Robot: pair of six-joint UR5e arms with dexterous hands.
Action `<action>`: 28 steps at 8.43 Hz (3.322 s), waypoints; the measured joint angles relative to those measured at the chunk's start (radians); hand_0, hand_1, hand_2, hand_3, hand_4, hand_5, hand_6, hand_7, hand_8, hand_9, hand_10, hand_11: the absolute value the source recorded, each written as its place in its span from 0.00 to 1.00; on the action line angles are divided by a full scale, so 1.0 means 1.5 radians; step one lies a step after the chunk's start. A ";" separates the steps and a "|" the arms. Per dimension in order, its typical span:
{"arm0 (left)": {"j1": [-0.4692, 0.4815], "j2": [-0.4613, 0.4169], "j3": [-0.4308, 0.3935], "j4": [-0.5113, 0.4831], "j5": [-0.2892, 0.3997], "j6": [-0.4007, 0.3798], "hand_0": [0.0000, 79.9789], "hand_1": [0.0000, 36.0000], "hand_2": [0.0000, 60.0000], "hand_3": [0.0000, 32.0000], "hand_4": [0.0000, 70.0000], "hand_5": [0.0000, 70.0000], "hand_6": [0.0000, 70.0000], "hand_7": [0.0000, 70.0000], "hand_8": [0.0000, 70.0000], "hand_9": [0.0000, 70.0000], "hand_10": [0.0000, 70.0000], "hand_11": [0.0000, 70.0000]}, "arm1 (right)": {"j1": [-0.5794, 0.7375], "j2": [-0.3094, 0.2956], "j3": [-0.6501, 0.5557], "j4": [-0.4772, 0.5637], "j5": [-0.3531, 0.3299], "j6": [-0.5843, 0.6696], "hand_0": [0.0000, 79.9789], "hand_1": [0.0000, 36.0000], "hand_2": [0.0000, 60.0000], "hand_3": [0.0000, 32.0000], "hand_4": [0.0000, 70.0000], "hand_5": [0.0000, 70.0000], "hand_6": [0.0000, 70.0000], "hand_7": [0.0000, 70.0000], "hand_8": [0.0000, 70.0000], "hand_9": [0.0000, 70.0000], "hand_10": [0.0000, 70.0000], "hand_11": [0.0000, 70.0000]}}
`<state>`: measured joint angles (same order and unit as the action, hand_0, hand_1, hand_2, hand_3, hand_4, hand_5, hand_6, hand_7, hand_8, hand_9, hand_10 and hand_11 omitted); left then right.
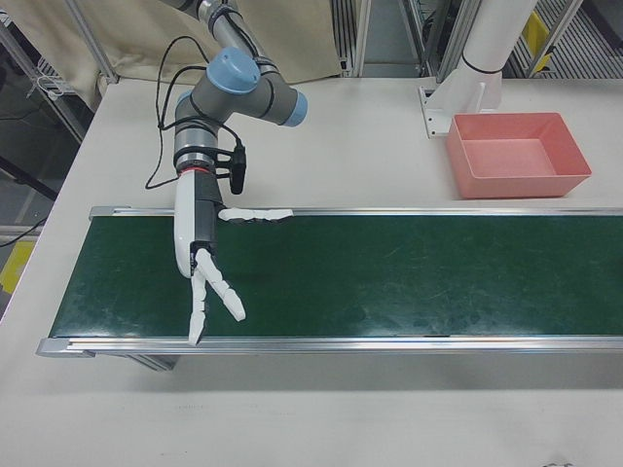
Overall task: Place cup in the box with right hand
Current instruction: 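Move the right hand down over the belt ahead of the cup, then hold the open right hand in the cup's path on the belt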
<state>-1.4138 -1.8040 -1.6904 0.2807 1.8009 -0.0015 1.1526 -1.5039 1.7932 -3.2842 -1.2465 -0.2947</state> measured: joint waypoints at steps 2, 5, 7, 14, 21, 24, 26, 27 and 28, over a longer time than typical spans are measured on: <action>0.000 0.000 0.000 0.000 0.000 0.000 0.00 0.00 0.00 0.00 0.00 0.00 0.00 0.00 0.00 0.00 0.00 0.00 | -0.055 0.018 0.002 0.000 0.052 0.000 0.65 0.54 0.06 0.00 0.00 0.08 0.02 0.00 0.00 0.01 0.00 0.00; 0.000 -0.001 0.000 0.001 0.000 0.000 0.00 0.00 0.00 0.00 0.00 0.00 0.00 0.00 0.00 0.00 0.00 0.00 | -0.138 0.033 0.009 -0.009 0.140 -0.001 0.65 0.55 0.08 0.00 0.00 0.08 0.03 0.01 0.00 0.00 0.00 0.00; 0.000 0.000 -0.001 0.001 0.000 0.000 0.00 0.00 0.00 0.00 0.00 0.00 0.00 0.00 0.00 0.00 0.00 0.00 | -0.179 0.043 0.030 -0.051 0.184 -0.002 0.64 0.53 0.07 0.00 0.00 0.07 0.02 0.00 0.00 0.00 0.00 0.00; 0.000 0.000 0.000 0.000 0.000 0.000 0.00 0.00 0.00 0.00 0.00 0.00 0.00 0.00 0.00 0.00 0.00 0.00 | -0.224 0.057 0.079 -0.165 0.204 -0.008 0.63 0.50 0.08 0.00 0.00 0.07 0.02 0.00 0.00 0.00 0.00 0.00; 0.000 0.000 0.000 0.000 0.000 0.000 0.00 0.00 0.00 0.00 0.00 0.00 0.00 0.00 0.00 0.00 0.00 0.00 | -0.238 0.065 0.081 -0.168 0.203 -0.016 0.62 0.48 0.05 0.00 0.00 0.07 0.01 0.00 0.00 0.00 0.00 0.00; 0.000 0.000 0.000 0.000 0.000 0.000 0.00 0.00 0.00 0.00 0.00 0.00 0.00 0.00 0.00 0.00 0.00 0.00 | -0.237 0.065 0.081 -0.167 0.204 -0.015 0.62 0.47 0.07 0.00 0.00 0.07 0.01 0.00 0.00 0.00 0.00 0.00; 0.000 0.000 0.000 0.000 0.000 0.000 0.00 0.00 0.00 0.00 0.00 0.00 0.00 0.00 0.00 0.00 0.00 0.00 | -0.237 0.065 0.081 -0.168 0.204 -0.015 0.62 0.47 0.06 0.00 0.00 0.07 0.01 0.00 0.00 0.00 0.00 0.00; 0.000 0.000 0.000 0.000 0.000 0.000 0.00 0.00 0.00 0.00 0.00 0.00 0.00 0.00 0.00 0.00 0.00 0.00 | -0.237 0.065 0.081 -0.168 0.204 -0.015 0.62 0.47 0.06 0.00 0.00 0.07 0.01 0.00 0.00 0.00 0.00 0.00; 0.000 0.000 0.000 0.000 0.000 0.000 0.00 0.00 0.00 0.00 0.00 0.00 0.00 0.00 0.00 0.00 0.00 0.00 | -0.237 0.065 0.081 -0.168 0.204 -0.015 0.62 0.46 0.07 0.00 0.00 0.07 0.01 0.00 0.00 0.00 0.00 0.00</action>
<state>-1.4142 -1.8040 -1.6905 0.2807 1.8009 -0.0016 0.7976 -1.4067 1.9150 -3.5358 -0.9403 -0.3175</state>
